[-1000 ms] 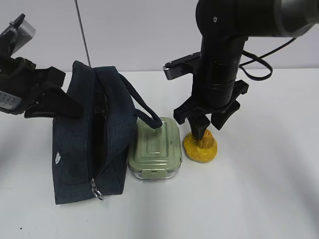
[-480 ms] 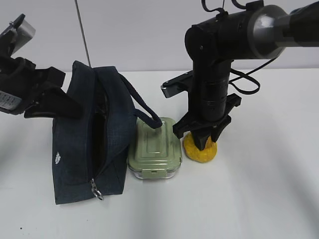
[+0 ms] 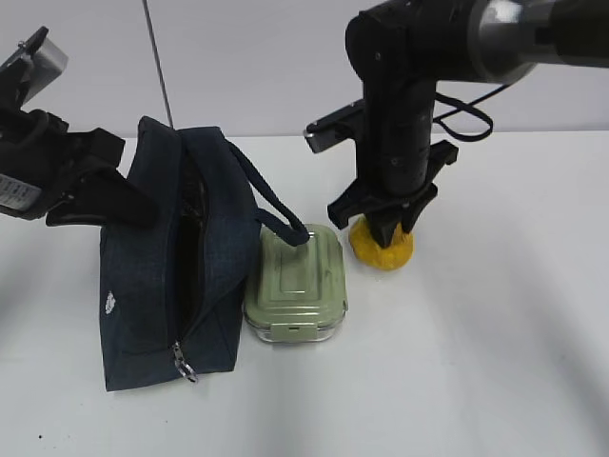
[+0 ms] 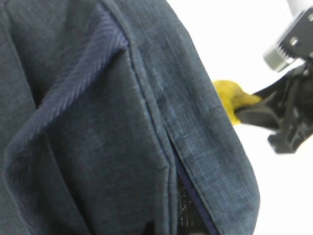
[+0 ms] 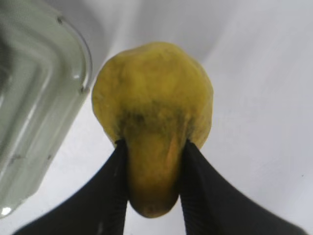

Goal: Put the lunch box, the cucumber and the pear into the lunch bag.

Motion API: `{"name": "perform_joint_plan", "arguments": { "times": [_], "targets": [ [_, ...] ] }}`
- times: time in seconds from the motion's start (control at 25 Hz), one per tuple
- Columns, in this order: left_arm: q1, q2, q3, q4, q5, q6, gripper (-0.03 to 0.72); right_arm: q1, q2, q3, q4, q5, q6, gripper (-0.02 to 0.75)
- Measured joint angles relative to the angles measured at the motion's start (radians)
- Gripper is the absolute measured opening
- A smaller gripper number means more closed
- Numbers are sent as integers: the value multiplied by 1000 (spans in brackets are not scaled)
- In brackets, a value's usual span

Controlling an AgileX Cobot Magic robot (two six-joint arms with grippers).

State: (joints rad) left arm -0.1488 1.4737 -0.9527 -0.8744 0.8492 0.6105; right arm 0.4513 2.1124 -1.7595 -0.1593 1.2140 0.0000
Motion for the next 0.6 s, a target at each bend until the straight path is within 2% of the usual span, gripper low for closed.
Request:
{"name": "perform_joint_plan", "arguments": {
  "times": [0.4, 0.48, 0.6],
  "targets": [
    [0, 0, 0, 2, 1, 0, 2, 0, 0, -306, 14, 17, 0, 239],
    [0, 0, 0, 2, 1, 0, 2, 0, 0, -356, 54, 24, -12, 239],
    [0, 0, 0, 3, 1, 0, 2, 0, -10, -407, 175, 33, -44, 239]
  ]
}}
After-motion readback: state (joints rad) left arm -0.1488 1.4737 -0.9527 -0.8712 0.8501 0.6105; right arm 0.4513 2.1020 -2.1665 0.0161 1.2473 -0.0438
